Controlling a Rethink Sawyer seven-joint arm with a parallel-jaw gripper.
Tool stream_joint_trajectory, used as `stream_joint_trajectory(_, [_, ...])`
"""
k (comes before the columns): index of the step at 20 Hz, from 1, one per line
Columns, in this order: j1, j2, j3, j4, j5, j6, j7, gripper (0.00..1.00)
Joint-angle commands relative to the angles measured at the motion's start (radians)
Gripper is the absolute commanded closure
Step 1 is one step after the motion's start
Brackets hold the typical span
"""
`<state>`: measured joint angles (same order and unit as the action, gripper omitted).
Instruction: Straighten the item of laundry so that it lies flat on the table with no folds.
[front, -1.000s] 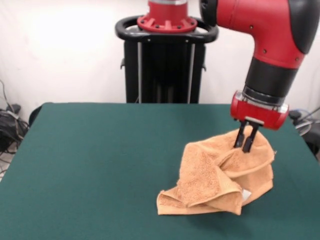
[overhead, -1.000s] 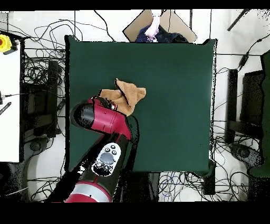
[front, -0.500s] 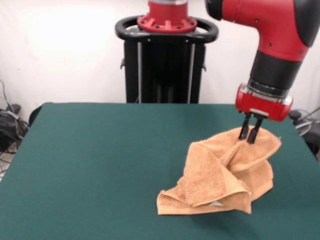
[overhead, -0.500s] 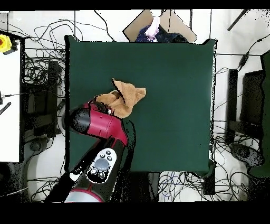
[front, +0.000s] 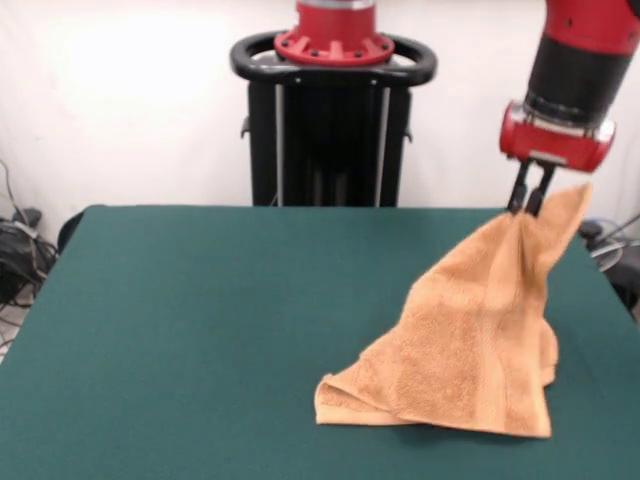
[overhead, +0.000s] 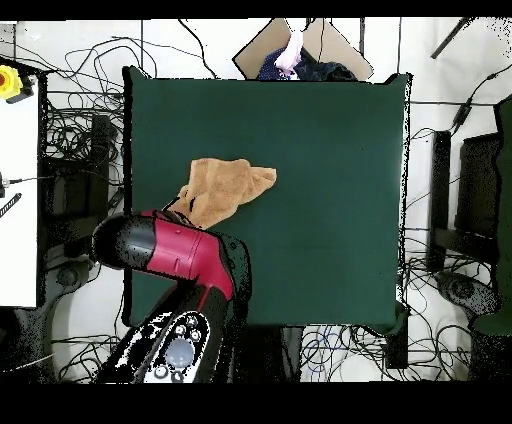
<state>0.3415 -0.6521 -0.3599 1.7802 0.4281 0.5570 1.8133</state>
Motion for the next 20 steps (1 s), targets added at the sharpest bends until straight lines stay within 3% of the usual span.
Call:
stream_joint_trajectory(1, [-0.078, -0.099, 0.037, 0.083, -0.046, 0.104, 0.084, 1.00])
stream_joint_trajectory(12, [-0.239, -0.142, 0.115, 0.129, -0.106, 0.074, -0.013, 1.00])
stream_joint_trajectory(20, [-0.473, -0.146, 0.249, 0.186, -0.174, -0.005, -0.165, 1.00])
